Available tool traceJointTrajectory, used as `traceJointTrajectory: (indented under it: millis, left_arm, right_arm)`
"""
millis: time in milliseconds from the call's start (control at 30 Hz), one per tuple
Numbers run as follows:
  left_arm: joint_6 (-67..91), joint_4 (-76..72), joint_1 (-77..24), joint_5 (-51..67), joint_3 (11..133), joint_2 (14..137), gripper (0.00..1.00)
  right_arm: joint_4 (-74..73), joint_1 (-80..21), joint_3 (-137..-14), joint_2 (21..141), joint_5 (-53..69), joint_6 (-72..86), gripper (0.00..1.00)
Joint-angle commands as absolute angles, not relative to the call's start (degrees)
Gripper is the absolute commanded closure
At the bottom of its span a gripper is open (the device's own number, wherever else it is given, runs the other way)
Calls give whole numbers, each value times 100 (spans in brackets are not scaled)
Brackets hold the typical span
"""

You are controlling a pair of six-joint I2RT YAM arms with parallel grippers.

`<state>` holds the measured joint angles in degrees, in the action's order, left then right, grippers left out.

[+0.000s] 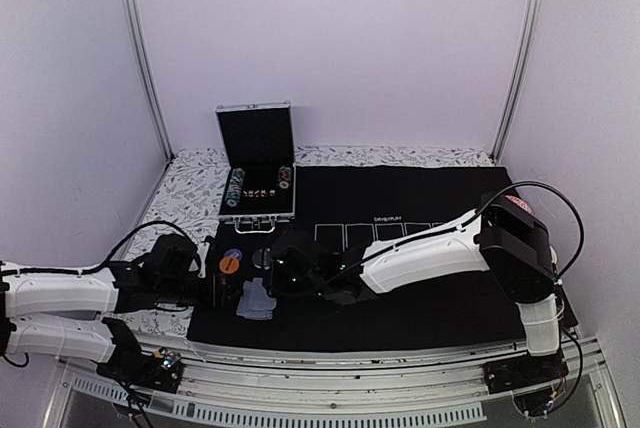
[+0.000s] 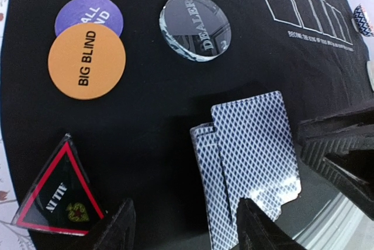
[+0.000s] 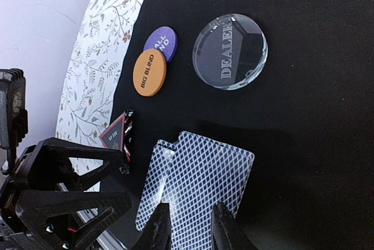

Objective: Distribute texas hold em gaming equipment
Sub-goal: Adjust the face-down deck piles on the poker table mat.

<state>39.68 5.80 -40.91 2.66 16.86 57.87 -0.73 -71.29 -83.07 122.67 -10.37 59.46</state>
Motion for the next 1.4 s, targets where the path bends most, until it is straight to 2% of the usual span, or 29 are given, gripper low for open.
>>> traceJointTrajectory:
  millis: [0, 500, 767, 833, 1100, 1367]
  left_arm:
    - [3953, 249, -4017, 421, 1622, 5843, 39]
    - [3908, -22, -4007, 579, 1636, 6282, 45]
    - [3839, -119, -4009, 661, 1654, 6467, 48]
    - [3829, -127, -4008, 688, 1654, 6454, 48]
    - [3771, -183, -4006, 748, 1660, 6432, 48]
    - [3765, -222, -4008, 775, 1638, 6478, 48]
  right_arm:
    - [-479, -7138, -8587, 12297, -1095, 5651, 73]
    - [-1510, -7137, -9051, 12582, -1394, 5700, 68]
    - [-1512, -7138, -9239, 12773, -1242, 5619, 80]
    - [-1513, -7138, -9272, 12788, -1232, 5582, 86]
    - [-1531, -7143, -9460, 12931, -1128, 5471, 92]
    - [-1672, -7141, -9439, 12812, -1236, 5479, 90]
